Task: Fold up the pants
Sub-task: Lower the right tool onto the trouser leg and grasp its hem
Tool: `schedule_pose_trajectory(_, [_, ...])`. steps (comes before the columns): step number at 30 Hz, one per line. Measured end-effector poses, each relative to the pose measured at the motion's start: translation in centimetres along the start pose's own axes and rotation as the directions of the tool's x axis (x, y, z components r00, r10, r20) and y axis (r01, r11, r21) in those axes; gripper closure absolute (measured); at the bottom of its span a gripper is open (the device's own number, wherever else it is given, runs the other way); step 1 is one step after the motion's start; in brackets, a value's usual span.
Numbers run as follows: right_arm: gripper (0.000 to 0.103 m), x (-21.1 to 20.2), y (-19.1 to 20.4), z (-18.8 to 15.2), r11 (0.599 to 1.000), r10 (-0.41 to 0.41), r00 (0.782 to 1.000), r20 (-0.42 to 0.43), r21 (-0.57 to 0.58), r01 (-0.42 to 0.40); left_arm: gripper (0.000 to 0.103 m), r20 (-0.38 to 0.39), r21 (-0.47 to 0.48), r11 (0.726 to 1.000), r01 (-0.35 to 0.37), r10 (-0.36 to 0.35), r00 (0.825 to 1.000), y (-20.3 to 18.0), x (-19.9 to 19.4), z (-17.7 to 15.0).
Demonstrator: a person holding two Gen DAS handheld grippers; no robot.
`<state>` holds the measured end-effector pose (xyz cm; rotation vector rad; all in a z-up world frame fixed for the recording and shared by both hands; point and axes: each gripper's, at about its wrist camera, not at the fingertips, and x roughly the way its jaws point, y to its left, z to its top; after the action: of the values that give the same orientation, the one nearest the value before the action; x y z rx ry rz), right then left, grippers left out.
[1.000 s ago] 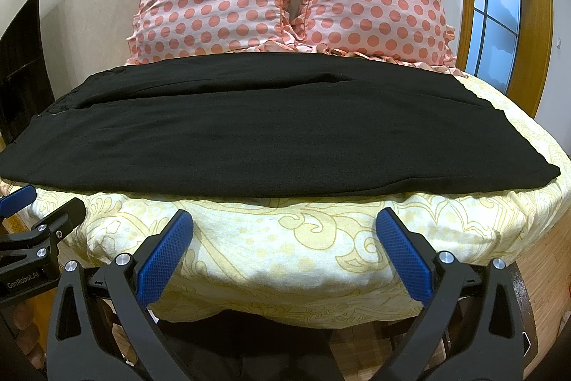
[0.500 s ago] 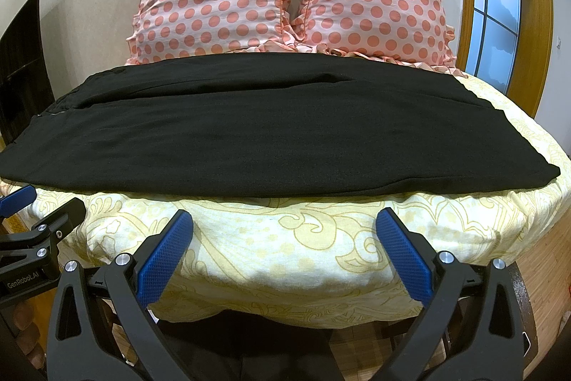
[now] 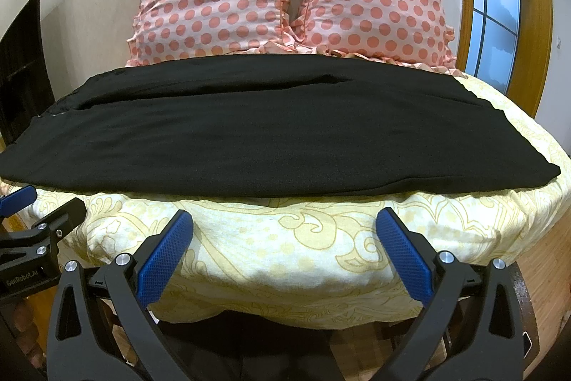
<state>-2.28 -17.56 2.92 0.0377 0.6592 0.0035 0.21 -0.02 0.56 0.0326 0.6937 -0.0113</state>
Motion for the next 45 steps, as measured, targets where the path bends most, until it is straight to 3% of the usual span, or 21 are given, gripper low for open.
schedule_pose_trajectory(10, [0.001, -0.3, -0.2, 0.9, 0.999, 0.037, 0.999, -0.003, -0.014, -0.037, 0.002, -0.004, 0.01, 1.0, -0.024, 0.025, 1.0, 0.0, -0.2, -0.3])
schedule_pose_trajectory(14, [0.001, -1.8, -2.6, 2.4, 0.999, 0.053, 0.997, 0.052, 0.012, -0.053, 0.002, 0.097, 0.089, 0.992, -0.087, 0.078, 0.992, -0.7, -2.6, 1.0])
schedule_pose_trajectory(16, [0.001, -1.8, -4.4, 4.8, 0.999, 0.024, 0.996, 0.082, 0.031, -0.027, 0.002, 0.155, 0.128, 0.983, -0.13, 0.11, 0.982, -1.3, -3.6, 2.7])
schedule_pose_trajectory(18, [0.001, -1.3, -6.3, 7.3, 0.998, -0.006, 0.996, 0.091, 0.058, 0.001, 0.002, 0.164, 0.128, 0.982, -0.137, 0.115, 0.98, -1.4, -3.4, 4.1])
schedule_pose_trajectory(23, [0.001, 4.1, -12.7, 15.3, 0.978, -0.163, 0.987, 0.016, 0.138, 0.159, 0.002, 0.097, 0.091, 0.981, -0.17, 0.161, 0.982, -1.3, 1.2, 9.5])
schedule_pose_trajectory(25, [0.001, 7.8, -16.1, 18.5, 0.948, -0.254, 0.966, -0.044, 0.186, 0.258, 0.002, 0.061, 0.067, 0.983, -0.17, 0.166, 0.984, -1.1, 3.1, 11.5])
schedule_pose_trajectory(29, [0.005, 14.9, -22.8, 22.3, 0.871, -0.337, 0.92, -0.201, 0.303, 0.386, 0.002, 0.043, 0.052, 0.973, -0.225, 0.223, 0.974, -1.3, 6.2, 14.5])
schedule_pose_trajectory(32, [0.024, 20.2, -26.9, 23.8, 0.811, -0.361, 0.881, -0.306, 0.364, 0.459, 0.002, 0.039, 0.06, 0.959, -0.279, 0.277, 0.96, -1.5, 8.5, 16.1])
schedule_pose_trajectory(35, [0.035, 25.0, -29.9, 24.6, 0.752, -0.367, 0.837, -0.406, 0.399, 0.524, 0.002, -0.005, 0.047, 0.955, -0.292, 0.293, 0.956, -1.1, 10.7, 16.6])
schedule_pose_trajectory(39, [0.039, 28.2, -32.5, 24.5, 0.661, -0.33, 0.816, -0.475, 0.501, 0.559, 0.002, -0.05, 0.011, 0.95, -0.311, 0.311, 0.949, 0.0, 12.5, 16.6])
schedule_pose_trajectory(40, [0.039, 28.6, -32.6, 24.7, 0.645, -0.356, 0.803, -0.479, 0.496, 0.582, 0.002, -0.052, 0.008, 0.949, -0.316, 0.316, 0.947, 0.2, 12.7, 16.7])
schedule_pose_trajectory(45, [0.039, 31.3, -31.9, 25.7, 0.639, -0.427, 0.748, -0.509, 0.416, 0.648, 0.002, -0.058, 0.007, 0.948, -0.318, 0.318, 0.946, 0.5, 13.5, 16.7])
